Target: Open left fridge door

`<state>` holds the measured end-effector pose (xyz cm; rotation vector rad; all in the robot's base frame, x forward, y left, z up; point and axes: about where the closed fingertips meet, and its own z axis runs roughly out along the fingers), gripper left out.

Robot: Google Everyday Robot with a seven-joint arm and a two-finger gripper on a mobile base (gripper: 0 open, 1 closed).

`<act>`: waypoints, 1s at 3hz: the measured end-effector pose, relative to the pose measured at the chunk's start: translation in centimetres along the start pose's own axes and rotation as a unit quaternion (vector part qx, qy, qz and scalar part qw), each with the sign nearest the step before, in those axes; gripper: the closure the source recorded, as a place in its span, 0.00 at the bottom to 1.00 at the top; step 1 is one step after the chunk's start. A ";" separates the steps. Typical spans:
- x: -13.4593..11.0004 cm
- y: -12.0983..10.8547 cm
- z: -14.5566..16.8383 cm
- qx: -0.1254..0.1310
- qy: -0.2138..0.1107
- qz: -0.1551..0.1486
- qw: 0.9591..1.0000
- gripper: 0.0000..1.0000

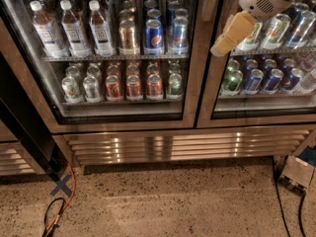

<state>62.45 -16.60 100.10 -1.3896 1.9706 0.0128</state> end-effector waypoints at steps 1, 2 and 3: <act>-0.3 -0.7 0.1 0.008 -0.008 0.001 1.000 0.00; -0.3 -0.8 1.0 -0.001 -0.014 0.007 1.000 0.00; -2.7 -2.5 3.7 -0.008 -0.037 -0.009 0.999 0.00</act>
Offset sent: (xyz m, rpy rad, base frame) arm 0.0192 0.0042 -0.0070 0.0568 0.0084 0.0016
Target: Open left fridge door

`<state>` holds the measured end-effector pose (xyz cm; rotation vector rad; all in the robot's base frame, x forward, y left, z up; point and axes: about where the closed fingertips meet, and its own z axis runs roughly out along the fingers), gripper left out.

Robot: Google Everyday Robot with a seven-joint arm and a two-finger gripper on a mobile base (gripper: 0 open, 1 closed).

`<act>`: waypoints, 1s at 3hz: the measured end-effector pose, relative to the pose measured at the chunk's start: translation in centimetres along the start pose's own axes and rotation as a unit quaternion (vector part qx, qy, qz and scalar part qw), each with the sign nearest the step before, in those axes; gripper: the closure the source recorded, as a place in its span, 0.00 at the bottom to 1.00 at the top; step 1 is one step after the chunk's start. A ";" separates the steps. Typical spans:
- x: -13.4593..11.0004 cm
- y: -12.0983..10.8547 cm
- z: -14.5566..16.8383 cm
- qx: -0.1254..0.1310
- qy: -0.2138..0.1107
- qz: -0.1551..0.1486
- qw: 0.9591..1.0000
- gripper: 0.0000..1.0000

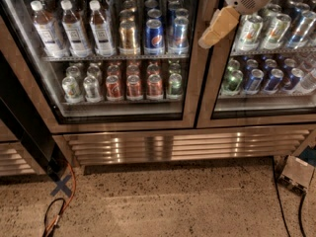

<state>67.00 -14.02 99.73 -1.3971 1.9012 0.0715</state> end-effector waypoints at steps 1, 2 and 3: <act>-0.8 -1.0 1.0 0.001 -0.008 -0.005 1.000 0.00; -1.2 -1.6 1.1 0.006 -0.007 -0.011 1.000 0.00; -0.4 -1.8 1.9 -0.002 0.004 -0.012 1.000 0.00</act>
Offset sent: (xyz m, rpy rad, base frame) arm 0.0985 0.0427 0.0517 -0.0941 -0.1671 0.0388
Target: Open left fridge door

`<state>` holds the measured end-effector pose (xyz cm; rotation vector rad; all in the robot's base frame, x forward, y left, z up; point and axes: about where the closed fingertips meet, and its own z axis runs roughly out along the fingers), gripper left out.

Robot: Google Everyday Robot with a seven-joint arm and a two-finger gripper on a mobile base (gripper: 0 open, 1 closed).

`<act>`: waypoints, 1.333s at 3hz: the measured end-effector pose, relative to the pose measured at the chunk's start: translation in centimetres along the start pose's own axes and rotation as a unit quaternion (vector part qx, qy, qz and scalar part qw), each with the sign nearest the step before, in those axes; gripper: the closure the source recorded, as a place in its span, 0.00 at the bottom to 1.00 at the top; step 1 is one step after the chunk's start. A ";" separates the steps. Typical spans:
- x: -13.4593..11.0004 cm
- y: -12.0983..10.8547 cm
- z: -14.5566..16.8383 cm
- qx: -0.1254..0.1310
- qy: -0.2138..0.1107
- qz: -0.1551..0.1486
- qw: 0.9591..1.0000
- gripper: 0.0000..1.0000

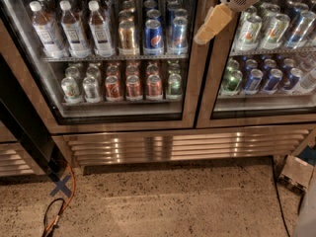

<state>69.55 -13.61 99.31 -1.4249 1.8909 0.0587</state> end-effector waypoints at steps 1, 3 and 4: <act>0.2 0.2 0.6 -0.013 -0.002 -0.006 1.000 0.00; 0.4 0.7 1.2 -0.032 -0.007 -0.017 0.999 0.00; 0.5 0.7 1.1 -0.031 -0.008 -0.016 0.999 0.00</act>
Offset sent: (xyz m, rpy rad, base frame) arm 0.1212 0.0787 0.0421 0.2921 0.0265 0.3421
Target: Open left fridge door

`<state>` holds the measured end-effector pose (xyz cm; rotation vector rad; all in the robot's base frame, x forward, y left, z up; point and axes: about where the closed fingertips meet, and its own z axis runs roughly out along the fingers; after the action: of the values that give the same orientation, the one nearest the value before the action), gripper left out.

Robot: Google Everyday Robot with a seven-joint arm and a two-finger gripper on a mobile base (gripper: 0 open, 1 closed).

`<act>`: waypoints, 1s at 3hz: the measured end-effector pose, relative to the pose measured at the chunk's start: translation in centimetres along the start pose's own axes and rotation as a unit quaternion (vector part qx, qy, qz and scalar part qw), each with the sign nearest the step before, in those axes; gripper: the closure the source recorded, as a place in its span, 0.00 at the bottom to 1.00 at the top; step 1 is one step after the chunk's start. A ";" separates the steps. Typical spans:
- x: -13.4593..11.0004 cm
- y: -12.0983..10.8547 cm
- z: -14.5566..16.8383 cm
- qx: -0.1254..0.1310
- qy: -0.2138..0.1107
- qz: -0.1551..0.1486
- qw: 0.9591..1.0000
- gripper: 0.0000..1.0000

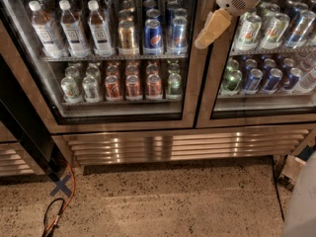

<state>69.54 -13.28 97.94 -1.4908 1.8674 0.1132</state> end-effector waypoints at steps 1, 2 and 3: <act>0.1 -0.5 0.0 0.025 -0.028 0.014 0.999 0.00; 1.1 1.9 0.8 0.033 -0.104 0.042 0.993 0.00; 1.9 1.8 1.0 0.072 -0.182 0.069 0.978 0.00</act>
Offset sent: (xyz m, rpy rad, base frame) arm 0.0216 -0.0681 0.0481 0.7017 -0.6234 -0.3070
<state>68.32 -13.71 95.40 -1.1540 1.6412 0.2905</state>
